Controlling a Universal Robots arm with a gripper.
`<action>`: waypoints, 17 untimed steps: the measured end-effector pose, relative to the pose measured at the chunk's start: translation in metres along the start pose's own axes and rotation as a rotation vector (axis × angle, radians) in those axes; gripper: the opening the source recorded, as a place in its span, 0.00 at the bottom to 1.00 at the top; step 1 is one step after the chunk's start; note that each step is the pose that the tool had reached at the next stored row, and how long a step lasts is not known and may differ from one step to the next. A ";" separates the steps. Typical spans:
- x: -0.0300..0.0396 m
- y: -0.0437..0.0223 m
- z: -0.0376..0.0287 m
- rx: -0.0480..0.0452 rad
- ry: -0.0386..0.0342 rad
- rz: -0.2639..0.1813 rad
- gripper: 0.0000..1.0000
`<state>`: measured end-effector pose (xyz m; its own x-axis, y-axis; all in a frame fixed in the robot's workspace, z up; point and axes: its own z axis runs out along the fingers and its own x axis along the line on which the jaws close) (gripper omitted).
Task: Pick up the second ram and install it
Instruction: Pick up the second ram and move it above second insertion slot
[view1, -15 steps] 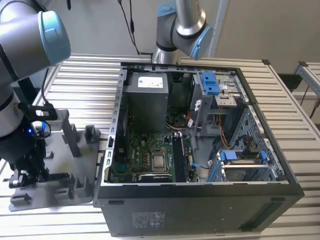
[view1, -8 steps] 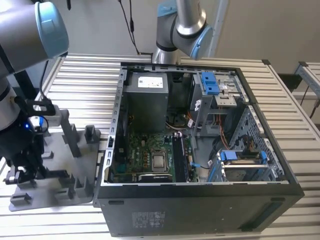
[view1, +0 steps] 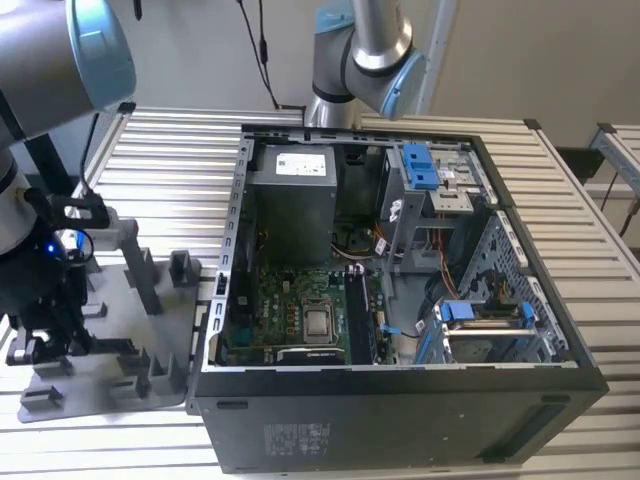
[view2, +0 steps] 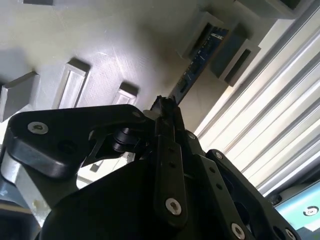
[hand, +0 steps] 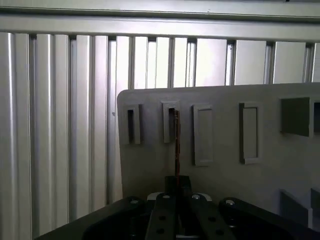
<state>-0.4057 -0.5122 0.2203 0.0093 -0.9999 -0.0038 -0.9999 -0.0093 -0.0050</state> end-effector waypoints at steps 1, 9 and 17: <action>0.0000 0.0000 -0.0010 0.0000 -0.0001 0.001 0.14; 0.0000 -0.0001 -0.0130 -0.0001 -0.0001 0.007 0.14; -0.0001 -0.0001 -0.0263 0.0000 -0.0004 0.009 0.14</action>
<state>-0.4057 -0.5122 0.2466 0.0001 -1.0000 -0.0042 -1.0000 0.0000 -0.0050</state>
